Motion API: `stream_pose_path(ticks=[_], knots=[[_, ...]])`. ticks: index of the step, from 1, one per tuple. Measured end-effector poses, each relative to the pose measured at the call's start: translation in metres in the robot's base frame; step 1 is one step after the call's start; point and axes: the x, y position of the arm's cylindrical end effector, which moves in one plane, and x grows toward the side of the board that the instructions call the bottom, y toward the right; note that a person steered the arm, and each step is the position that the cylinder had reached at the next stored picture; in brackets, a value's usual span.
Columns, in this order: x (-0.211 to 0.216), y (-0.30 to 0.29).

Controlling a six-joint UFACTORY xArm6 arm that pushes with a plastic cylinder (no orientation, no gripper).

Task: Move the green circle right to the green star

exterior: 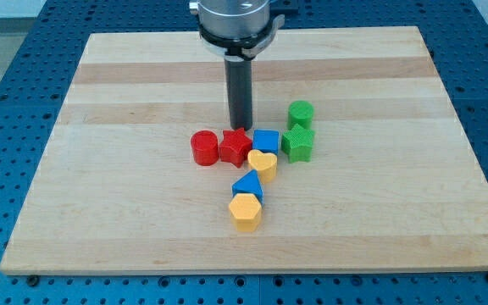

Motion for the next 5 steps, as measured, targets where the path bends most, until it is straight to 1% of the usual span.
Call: stream_pose_path(ticks=[2,3,5], knots=[[-0.001,0.019],[-0.008,0.037],[-0.008,0.076]])
